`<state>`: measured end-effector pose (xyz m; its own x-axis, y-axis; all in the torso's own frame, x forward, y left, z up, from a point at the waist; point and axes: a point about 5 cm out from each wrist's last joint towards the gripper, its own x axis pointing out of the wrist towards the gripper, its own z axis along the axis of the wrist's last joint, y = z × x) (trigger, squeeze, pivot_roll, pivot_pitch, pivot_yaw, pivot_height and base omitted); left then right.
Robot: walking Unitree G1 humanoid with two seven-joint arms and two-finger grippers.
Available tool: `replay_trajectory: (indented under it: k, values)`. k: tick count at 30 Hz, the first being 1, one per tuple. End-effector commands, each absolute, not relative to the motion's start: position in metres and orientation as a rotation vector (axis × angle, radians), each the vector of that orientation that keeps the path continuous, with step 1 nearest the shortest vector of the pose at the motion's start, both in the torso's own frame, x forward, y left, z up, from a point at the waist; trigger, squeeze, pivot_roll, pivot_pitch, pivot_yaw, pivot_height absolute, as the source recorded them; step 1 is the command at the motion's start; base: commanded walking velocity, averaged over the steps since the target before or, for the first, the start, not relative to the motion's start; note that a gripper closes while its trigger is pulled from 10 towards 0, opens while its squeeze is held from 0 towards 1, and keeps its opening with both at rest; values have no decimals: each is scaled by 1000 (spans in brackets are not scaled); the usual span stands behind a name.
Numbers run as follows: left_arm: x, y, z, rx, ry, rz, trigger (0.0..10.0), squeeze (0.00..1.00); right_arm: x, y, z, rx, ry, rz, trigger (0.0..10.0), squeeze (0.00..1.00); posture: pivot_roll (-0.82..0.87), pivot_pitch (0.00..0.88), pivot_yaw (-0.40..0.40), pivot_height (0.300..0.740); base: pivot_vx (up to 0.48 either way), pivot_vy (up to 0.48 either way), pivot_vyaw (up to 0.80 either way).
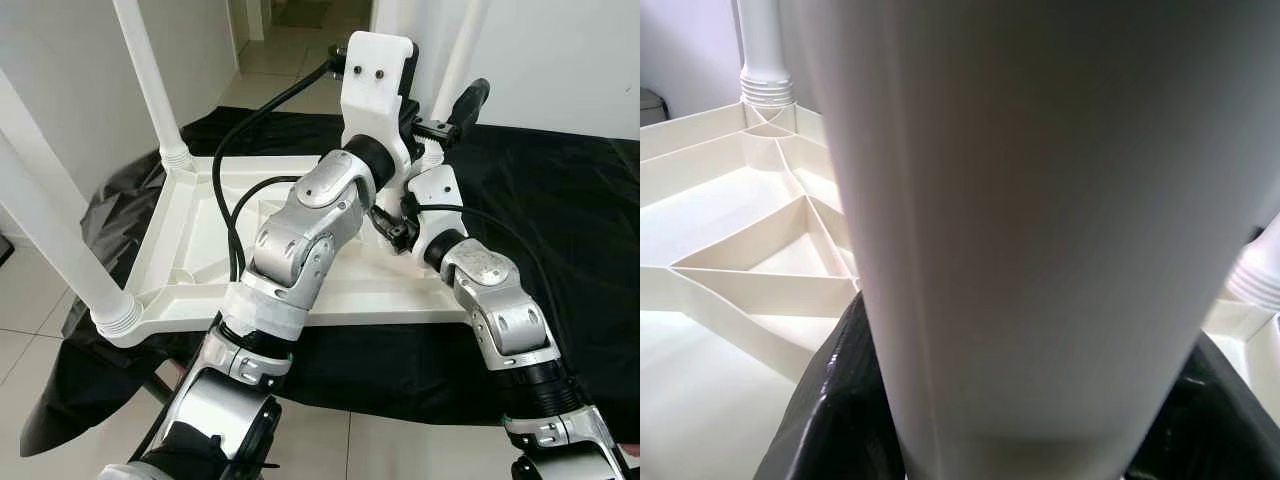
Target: Building children table
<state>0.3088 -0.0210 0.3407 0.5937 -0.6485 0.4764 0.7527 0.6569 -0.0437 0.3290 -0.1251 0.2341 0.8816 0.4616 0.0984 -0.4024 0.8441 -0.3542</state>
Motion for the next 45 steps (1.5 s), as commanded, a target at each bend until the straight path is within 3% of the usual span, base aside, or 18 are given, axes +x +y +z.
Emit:
replay_trajectory:
  k: [1,3,4,18,35,38,45]
  values:
    - [302,-25,338,-246,-443,-921,10000,671,327,-124,234,-302,-187,439,10000,0,14,53,26,740,0,0,0]
    - [302,-25,338,-246,-443,-921,10000,671,327,-124,234,-302,-187,439,10000,0,14,53,26,740,0,0,0]
    - [302,-22,336,-251,-426,-922,10000,0,329,-127,231,-224,-170,382,10000,0,14,47,23,740,0,0,0]
    - [297,-8,320,-240,-358,-959,10000,0,337,-148,218,0,-98,135,10000,0,20,19,11,740,0,0,0]
    - [306,18,296,-213,-238,-841,10000,0,330,-160,227,-9,-219,48,10000,0,22,38,6,740,0,0,0]
    - [316,33,269,-143,-168,-732,10000,0,323,-164,223,6,-209,9,10000,0,20,46,10,740,0,0,0]
    - [316,40,249,-121,-137,-697,10000,0,318,-172,217,-21,-209,-100,10000,0,16,52,16,740,0,0,0]
